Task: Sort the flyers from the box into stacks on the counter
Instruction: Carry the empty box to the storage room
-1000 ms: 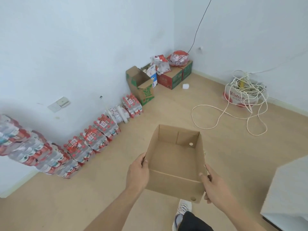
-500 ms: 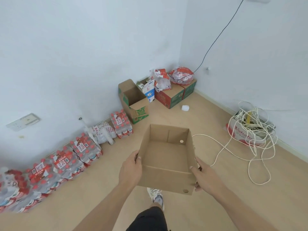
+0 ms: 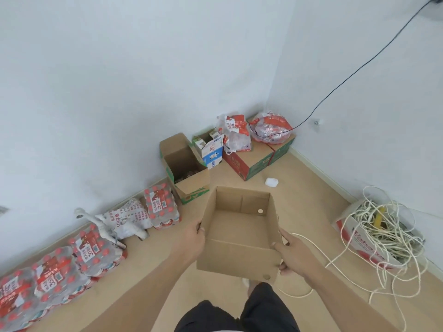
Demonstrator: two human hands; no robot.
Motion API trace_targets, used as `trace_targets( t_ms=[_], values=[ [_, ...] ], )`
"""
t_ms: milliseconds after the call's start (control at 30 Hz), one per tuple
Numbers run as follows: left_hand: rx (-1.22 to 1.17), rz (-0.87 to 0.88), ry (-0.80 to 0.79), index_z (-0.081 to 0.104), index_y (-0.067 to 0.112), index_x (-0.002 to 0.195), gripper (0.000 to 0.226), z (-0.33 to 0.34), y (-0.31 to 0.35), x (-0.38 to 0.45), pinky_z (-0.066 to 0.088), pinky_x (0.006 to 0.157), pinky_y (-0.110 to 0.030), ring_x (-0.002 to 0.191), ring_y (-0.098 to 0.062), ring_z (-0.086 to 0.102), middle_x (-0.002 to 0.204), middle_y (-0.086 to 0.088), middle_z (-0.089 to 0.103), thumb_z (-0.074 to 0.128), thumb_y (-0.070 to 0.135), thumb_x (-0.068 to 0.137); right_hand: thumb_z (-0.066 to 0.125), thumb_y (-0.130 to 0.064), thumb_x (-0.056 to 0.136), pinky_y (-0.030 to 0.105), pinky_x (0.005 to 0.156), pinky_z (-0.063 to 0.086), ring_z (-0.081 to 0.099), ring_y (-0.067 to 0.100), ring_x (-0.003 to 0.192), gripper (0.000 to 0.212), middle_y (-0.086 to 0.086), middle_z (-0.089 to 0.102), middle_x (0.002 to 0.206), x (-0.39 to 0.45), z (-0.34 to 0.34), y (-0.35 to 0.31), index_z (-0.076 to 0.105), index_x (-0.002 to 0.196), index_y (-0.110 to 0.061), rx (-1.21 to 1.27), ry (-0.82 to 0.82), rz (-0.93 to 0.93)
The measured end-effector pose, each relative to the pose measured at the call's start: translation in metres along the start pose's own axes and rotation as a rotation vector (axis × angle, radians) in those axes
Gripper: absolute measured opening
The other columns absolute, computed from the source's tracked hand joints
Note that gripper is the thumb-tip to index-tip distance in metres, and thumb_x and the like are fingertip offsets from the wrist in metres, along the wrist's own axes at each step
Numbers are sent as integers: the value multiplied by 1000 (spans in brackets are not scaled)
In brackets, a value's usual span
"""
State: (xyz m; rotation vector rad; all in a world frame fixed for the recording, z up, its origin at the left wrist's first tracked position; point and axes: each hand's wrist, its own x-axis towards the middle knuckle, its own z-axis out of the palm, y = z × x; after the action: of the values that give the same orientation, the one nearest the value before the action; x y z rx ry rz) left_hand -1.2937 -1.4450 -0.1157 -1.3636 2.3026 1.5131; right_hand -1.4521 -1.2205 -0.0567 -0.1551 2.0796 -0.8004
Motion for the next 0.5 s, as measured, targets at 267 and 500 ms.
trace_targets(
  t_ms=[267, 500],
  values=[
    [-46, -190, -30, 62, 17, 117, 24, 45, 66, 174, 53, 86, -37, 96, -27, 64, 103, -7, 69, 50, 29, 101, 45, -16, 89, 41, 75, 63, 61, 22, 54, 57, 2, 70, 78, 238, -84, -78, 51, 136, -48, -142, -176, 51],
    [-8, -337, -55, 25, 25, 158, 90, 113, 101, 308, 35, 118, -42, 145, -23, 37, 161, 4, 31, 60, 67, 87, 37, -3, 88, 42, 70, 64, 75, 33, 68, 67, -4, 68, 88, 447, -112, -130, 47, 149, -28, -308, -203, 119]
  ],
)
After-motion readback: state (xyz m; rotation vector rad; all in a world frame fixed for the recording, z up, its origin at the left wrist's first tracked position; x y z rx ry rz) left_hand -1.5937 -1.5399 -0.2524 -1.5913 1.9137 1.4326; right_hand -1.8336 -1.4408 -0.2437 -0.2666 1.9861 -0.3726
